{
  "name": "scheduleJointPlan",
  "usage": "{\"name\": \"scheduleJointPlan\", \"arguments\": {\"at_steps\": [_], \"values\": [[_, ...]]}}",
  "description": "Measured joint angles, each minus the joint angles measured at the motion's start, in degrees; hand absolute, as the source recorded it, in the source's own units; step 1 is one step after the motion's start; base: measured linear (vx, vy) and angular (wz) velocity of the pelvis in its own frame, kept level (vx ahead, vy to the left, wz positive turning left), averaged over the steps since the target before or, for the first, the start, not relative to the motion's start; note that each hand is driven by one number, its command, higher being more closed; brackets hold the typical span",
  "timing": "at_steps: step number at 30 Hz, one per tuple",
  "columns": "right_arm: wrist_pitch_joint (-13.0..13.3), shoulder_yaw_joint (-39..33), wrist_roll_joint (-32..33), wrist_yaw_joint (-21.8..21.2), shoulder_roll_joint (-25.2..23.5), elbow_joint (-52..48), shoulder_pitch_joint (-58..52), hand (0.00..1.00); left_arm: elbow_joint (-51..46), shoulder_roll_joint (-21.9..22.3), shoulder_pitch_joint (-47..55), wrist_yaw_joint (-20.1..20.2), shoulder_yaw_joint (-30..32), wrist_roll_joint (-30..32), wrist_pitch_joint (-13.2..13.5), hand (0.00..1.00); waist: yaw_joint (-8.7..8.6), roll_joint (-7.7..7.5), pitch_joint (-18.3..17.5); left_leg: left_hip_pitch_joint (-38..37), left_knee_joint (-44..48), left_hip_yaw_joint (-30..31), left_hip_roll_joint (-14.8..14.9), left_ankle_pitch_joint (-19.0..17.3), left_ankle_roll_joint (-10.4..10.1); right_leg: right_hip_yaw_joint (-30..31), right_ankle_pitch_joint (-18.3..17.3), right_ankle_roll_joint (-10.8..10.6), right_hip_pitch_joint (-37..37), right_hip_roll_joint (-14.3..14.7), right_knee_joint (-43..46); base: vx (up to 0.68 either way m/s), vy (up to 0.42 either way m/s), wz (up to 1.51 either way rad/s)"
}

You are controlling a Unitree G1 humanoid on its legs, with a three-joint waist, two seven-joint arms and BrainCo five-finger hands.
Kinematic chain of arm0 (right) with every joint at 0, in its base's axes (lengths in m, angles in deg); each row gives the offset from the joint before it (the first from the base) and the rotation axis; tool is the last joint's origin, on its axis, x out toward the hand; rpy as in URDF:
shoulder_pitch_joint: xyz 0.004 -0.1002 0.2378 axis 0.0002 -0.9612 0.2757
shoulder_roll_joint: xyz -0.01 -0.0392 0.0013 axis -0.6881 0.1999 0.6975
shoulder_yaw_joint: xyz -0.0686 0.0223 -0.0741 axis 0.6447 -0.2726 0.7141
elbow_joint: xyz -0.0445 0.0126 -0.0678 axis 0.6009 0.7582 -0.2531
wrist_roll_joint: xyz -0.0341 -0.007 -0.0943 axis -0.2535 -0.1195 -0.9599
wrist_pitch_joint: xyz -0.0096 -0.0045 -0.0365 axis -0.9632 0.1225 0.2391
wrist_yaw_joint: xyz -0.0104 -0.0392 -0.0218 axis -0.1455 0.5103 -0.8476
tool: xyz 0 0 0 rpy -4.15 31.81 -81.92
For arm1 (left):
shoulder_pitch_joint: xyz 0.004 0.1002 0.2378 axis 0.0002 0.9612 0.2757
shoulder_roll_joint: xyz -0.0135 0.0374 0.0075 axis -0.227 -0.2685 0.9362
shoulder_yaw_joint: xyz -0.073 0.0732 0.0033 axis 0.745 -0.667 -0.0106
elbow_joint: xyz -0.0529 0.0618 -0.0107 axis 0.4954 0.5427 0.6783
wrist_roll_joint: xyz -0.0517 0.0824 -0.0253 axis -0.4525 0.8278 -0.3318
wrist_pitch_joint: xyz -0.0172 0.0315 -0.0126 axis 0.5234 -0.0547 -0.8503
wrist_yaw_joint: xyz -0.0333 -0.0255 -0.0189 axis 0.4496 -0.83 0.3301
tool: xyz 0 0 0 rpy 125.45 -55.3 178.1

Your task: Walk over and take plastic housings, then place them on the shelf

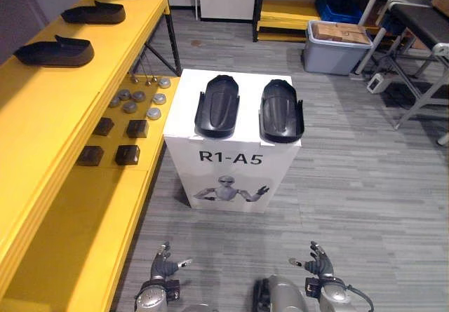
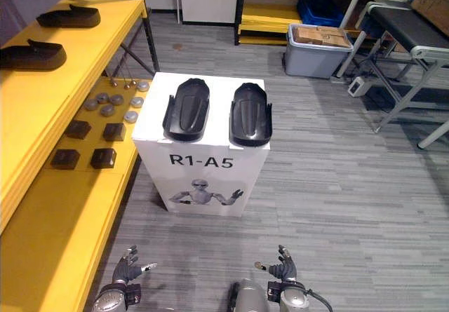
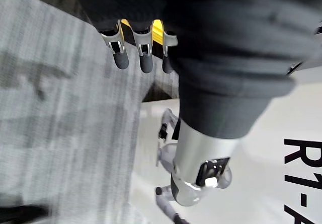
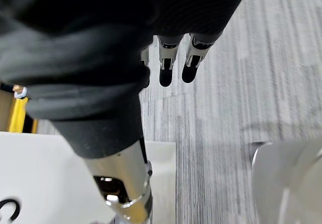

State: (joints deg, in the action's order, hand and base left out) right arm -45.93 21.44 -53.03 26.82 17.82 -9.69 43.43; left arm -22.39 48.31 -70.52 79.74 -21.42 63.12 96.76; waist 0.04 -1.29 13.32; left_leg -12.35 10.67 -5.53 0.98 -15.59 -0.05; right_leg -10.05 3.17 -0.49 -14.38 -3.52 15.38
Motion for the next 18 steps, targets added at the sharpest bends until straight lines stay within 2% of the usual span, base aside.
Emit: {"name": "scheduleJointPlan", "arguments": {"at_steps": [1,2,3,4,5,6,7,8,9,10,12,13,14,15,17,18], "values": [[0.0,0.0,0.0,-0.01,0.07,0.07,-0.2,0.0,0.1,0.06,0.07,0.0,0.02,0.0,0.01,0.0,-0.02,0.12,-0.1,-0.29,0.05,0.34,0.16,-0.03,-0.04,0.23,1.16,2.25,0.39,0.37,-0.42,0.65,-0.224,0.19],[-0.09,-0.24,-0.03,-0.01,0.59,0.68,-0.03,0.0,0.72,1.02,0.23,0.02,0.09,0.02,0.1,0.0,0.34,1.75,-0.9,-0.17,1.11,0.96,2.3,-0.07,-1.18,-0.04,0.54,2.88,0.61,2.09,0.03,0.43,-0.174,-0.08],[-0.08,-0.77,-0.04,-0.03,0.45,0.64,0.39,0.0,1.02,1.22,0.46,0.11,0.08,0.02,0.09,0.0,0.52,2.07,-1.06,0.48,2.68,1.18,2.88,0.17,-1.56,-0.29,0.12,3.09,0.62,2.56,0.1,0.53,-0.21,-0.1],[-0.09,-2.03,-0.02,-0.02,-0.01,-0.21,0.45,0.0,1.09,1.96,0.18,0.09,0.19,0.02,0.02,0.0,0.61,2.47,-1.03,2.74,8.24,1.22,3.79,0.88,-2.74,-1.35,-0.91,3.61,1.76,2.94,-0.35,0.51,-0.223,0.2],[-0.09,-2.18,0.09,-0.01,-0.08,-2.06,-0.75,0.0,0.92,3.36,-0.4,0.16,0.75,0.01,0.02,0.0,0.29,2.97,-0.75,6.48,19.32,1.03,4.91,2.39,-3.91,-2.17,-2.42,3.76,5.0,3.56,-1.64,0.49,-0.218,0.32],[-0.08,-2.01,0.09,-0.01,-0.09,-3.04,-1.53,0.0,0.9,4.19,-0.51,0.17,1.1,0.0,0.02,0.0,0.29,3.28,-0.68,9.06,26.35,0.73,5.97,4.58,-4.54,-2.25,-2.92,4.09,7.25,4.01,-2.69,0.45,-0.179,0.3],[-0.02,-1.95,0.41,0.05,-0.51,-4.82,-2.28,0.0,0.23,5.41,0.04,0.14,1.33,0.03,0.06,0.0,1.0,3.39,-0.64,13.94,38.15,0.43,8.57,6.92,-4.9,-1.86,-3.3,4.61,11.07,4.67,-4.63,0.4,-0.115,-0.03],[0.05,-2.02,0.83,0.07,-1.1,-5.57,-2.36,0.0,-0.3,5.9,0.33,0.25,1.19,0.03,0.07,0.0,1.33,3.13,-0.74,16.87,41.82,-1.31,10.12,3.81,-5.25,-1.53,-3.3,4.64,13.92,4.74,-5.99,0.38,-0.084,-0.16],[0.08,-2.23,1.57,0.09,-1.35,-5.95,-2.26,0.0,-0.3,6.16,0.32,0.28,1.18,0.03,0.04,0.0,1.52,2.88,-0.88,18.12,40.88,-2.27,10.45,2.81,-5.45,-1.37,-3.29,4.63,14.94,4.44,-6.71,0.4,-0.022,-0.23],[0.31,-2.62,2.61,0.1,-1.74,-6.5,-2.18,0.0,-0.61,6.69,0.29,0.3,1.16,0.02,0.06,0.0,1.55,2.64,-0.86,19.86,35.41,-3.31,10.67,1.59,-5.47,-0.89,-3.28,4.6,16.63,3.93,-8.05,0.36,0.044,-0.27],[0.44,-4.59,3.16,0.14,-1.98,-6.25,-1.9,0.0,-0.56,6.87,0.28,0.29,1.07,0.0,0.09,0.0,1.93,3.04,-1.16,20.25,20.35,-3.23,10.18,2.11,-5.21,0.25,-3.46,3.93,17.79,3.3,-8.97,0.27,0.093,-0.32],[0.54,-5.19,3.83,0.15,-1.62,-6.06,-2.34,0.0,-0.51,7.02,0.41,0.28,0.93,0.0,0.09,0.0,1.67,4.04,-1.76,19.65,8.86,-1.55,9.8,8.21,-4.3,0.88,-4.38,2.35,18.04,3.58,-8.96,0.2,0.137,-0.26],[0.57,-6.33,3.82,0.13,-1.17,-5.68,-2.72,0.0,-0.12,7.33,0.8,0.25,0.78,0.0,0.12,0.0,1.57,6.13,-2.48,19.66,5.24,-0.03,10.47,13.28,-4.85,1.62,-5.65,0.98,18.47,4.76,-8.95,0.28,0.231,-0.26],[0.45,-7.02,3.91,0.32,-1.58,-4.55,-2.87,0.0,1.45,6.91,0.35,0.24,0.48,0.0,0.04,0.0,1.68,5.2,-2.61,18.38,4.97,-0.7,9.77,13.18,-4.8,2.03,-6.04,0.54,19.37,3.88,-9.03,0.23,0.198,-0.12],[0.54,-7.64,4.55,0.47,-1.99,-4.51,-4.64,0.0,2.0,5.42,0.67,0.23,0.35,0.02,0.03,0.0,1.04,2.77,-3.65,14.87,-1.35,-1.9,6.79,14.62,-3.78,2.38,-7.1,-1.04,19.41,0.96,-8.92,0.21,0.164,-0.01],[0.54,-8.17,4.93,0.53,-1.97,-4.4,-4.7,0.0,2.09,5.07,0.75,0.23,0.08,0.02,0.04,0.0,1.15,2.47,-3.87,14.13,-2.78,-2.37,6.15,15.03,-3.55,3.09,-7.28,-1.3,19.31,0.47,-8.95,0.15,0.114,-0.14]]}}
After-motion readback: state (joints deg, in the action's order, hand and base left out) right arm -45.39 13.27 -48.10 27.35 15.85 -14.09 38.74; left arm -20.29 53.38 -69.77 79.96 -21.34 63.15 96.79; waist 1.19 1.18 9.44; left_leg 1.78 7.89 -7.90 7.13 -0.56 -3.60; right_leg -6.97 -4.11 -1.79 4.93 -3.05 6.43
